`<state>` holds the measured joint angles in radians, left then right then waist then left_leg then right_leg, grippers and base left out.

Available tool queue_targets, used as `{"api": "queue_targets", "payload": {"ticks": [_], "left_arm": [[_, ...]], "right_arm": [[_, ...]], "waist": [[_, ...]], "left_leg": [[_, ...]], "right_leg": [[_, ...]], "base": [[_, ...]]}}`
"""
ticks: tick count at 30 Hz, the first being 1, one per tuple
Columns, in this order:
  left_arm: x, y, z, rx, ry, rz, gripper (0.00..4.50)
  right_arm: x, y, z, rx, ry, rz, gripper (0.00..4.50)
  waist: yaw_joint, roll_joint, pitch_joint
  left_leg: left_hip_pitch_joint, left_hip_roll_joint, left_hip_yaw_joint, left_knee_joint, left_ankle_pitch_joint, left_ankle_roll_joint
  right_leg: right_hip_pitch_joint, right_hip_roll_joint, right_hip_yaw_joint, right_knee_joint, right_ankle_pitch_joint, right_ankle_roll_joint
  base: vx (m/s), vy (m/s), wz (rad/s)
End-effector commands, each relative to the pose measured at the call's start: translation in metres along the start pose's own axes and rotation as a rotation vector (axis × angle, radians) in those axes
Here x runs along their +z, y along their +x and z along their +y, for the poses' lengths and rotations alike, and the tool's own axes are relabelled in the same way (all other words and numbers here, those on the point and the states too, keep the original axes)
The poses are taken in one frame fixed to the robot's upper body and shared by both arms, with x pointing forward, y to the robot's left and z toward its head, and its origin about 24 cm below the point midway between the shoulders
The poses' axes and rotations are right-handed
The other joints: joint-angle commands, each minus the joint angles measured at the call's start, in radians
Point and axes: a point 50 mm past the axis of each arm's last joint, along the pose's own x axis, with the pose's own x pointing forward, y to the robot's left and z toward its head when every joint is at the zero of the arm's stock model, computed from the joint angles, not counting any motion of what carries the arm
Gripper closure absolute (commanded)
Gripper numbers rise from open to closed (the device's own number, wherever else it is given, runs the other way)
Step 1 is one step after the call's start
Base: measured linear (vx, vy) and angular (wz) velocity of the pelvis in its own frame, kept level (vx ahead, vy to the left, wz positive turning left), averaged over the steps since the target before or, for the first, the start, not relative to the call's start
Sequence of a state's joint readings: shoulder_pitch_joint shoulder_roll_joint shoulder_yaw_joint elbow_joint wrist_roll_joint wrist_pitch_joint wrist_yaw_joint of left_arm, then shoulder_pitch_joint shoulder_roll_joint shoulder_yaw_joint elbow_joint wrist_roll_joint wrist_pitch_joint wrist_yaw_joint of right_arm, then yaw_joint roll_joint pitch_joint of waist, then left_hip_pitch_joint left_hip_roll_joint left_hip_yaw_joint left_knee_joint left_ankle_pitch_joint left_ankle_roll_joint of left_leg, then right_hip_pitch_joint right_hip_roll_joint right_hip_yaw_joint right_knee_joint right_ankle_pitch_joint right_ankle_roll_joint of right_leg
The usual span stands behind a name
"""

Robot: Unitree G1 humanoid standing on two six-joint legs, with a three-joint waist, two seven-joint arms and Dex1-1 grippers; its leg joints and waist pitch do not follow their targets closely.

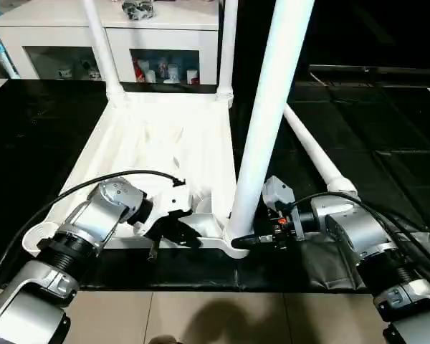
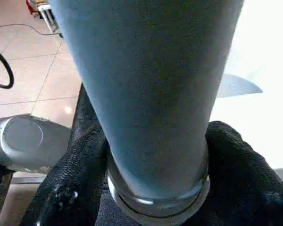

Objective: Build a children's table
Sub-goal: Rotate leg to tighten

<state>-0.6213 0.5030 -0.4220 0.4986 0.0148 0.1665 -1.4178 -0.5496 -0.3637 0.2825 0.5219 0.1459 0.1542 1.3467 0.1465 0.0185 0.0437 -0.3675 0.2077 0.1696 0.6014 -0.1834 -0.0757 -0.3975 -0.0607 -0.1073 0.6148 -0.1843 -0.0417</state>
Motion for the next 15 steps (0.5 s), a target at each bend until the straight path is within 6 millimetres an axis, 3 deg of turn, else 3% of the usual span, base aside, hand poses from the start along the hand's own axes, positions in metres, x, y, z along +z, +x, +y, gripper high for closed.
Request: {"api": "queue_targets", "payload": {"ticks": [1, 8, 10, 12, 15], "left_arm": [[0.007, 0.006, 0.002, -0.012, -0.016, -0.016, 4.5], [0.029, 0.016, 0.023, 0.232, -0.192, -0.181, 4.5], [0.036, 0.02, 0.027, 0.297, -0.234, -0.212, 4.5], [0.042, 0.023, 0.03, 0.346, -0.262, -0.229, 4.5], [0.045, 0.024, 0.032, 0.376, -0.278, -0.238, 4.5]], "right_arm": [[0.005, 0.005, -0.003, -0.048, 0.027, -0.045, 1.79], [0.005, 0.027, -0.018, -0.33, 0.112, -0.083, 1.8], [0.009, 0.036, -0.023, -0.423, 0.147, -0.108, 1.8], [0.012, 0.043, -0.027, -0.492, 0.168, -0.109, 1.81], [0.013, 0.047, -0.029, -0.534, 0.177, -0.106, 1.81]], "waist": [[-0.009, -0.004, -0.067], [-0.025, -0.005, -0.062], [-0.044, -0.006, -0.064], [-0.058, -0.009, -0.064], [-0.066, -0.007, -0.066]], "left_leg": [[0.011, 0.034, -0.006, -0.066, -0.144, 0.047], [0.013, 0.029, -0.007, -0.07, -0.172, 0.016], [0.008, 0.025, -0.012, -0.072, -0.174, 0.004], [0.004, 0.02, -0.01, -0.069, -0.162, 0.014], [0.001, 0.017, -0.007, -0.065, -0.131, 0.034]], "right_leg": [[0.053, -0.09, 0.063, -0.077, -0.243, -0.143], [0.051, -0.091, 0.061, -0.087, -0.308, -0.132], [0.058, -0.091, 0.058, -0.085, -0.311, -0.134], [0.06, -0.088, 0.059, -0.088, -0.296, -0.132], [0.06, -0.087, 0.059, -0.088, -0.273, -0.135]], "base": [[0.0, 0.0, 0.0], [0.0, 0.0, 0.0], [0.0, 0.0, 0.0], [0.0, 0.0, 0.0], [0.0, 0.0, 0.0]]}}
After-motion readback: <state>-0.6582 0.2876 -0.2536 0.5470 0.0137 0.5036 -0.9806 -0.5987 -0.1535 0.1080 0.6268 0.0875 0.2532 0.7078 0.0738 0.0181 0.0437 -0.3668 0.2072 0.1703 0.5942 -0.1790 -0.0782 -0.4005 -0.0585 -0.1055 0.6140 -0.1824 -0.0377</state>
